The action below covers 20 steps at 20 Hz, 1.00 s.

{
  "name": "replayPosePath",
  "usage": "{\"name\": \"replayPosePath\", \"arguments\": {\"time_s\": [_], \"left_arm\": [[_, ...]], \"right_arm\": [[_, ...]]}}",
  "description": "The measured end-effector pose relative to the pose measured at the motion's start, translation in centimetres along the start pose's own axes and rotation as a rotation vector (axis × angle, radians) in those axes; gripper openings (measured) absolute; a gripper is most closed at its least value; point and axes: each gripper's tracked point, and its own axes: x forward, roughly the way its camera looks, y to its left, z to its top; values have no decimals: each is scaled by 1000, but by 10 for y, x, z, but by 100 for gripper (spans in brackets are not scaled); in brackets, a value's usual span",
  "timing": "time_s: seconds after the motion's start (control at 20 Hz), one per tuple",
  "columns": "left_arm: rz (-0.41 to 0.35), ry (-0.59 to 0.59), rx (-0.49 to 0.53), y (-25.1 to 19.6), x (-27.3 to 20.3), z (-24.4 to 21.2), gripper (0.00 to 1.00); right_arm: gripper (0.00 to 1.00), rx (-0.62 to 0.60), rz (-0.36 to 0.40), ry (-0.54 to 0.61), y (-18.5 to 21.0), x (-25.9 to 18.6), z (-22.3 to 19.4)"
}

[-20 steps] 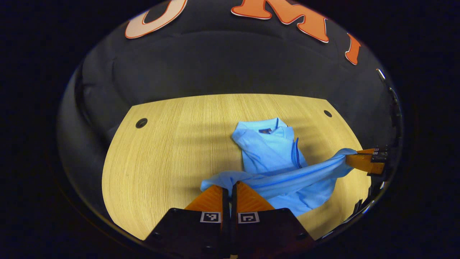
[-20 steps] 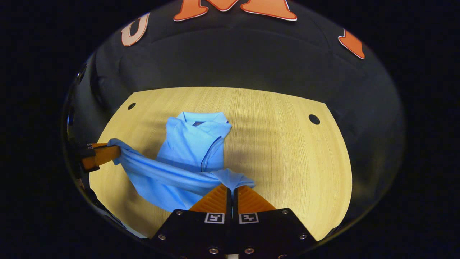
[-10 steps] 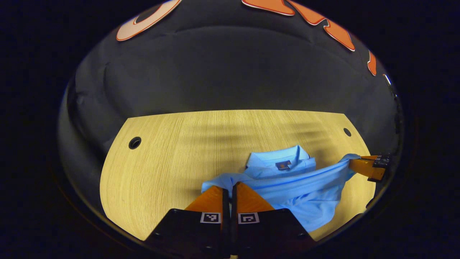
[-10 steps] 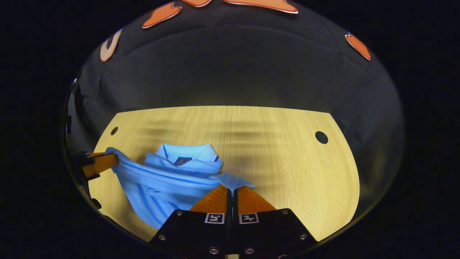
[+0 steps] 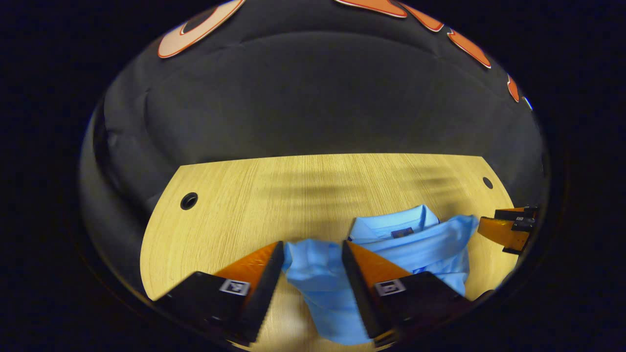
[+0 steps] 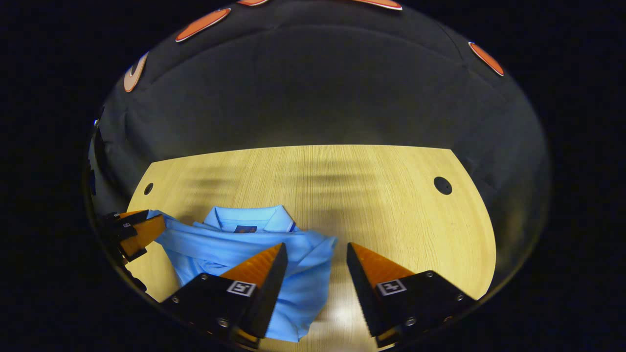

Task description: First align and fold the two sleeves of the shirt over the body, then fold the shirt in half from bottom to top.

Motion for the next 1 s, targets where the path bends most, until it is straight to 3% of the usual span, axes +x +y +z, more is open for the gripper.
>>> {"name": "replayPosePath", "arguments": {"time_s": [0.05, 0.1, 0.15, 0.55, 1.0], "left_arm": [[-4, -14, -11, -1, -11, 5, 86], [-4, -34, -17, -1, -17, 8, 99], [0, -63, -25, 0, -26, 15, 99], [36, -411, 8, 1, -172, 97, 99], [53, -649, 33, -28, -315, 80, 99]], "right_arm": [[90, 5, 1, -11, -1, -6, 2], [96, 9, 11, -31, 0, -15, 5], [99, 7, 16, -52, 1, -26, 10], [99, -57, 47, -331, -4, -145, 41], [98, -76, 62, -582, -27, -273, 38]]}}
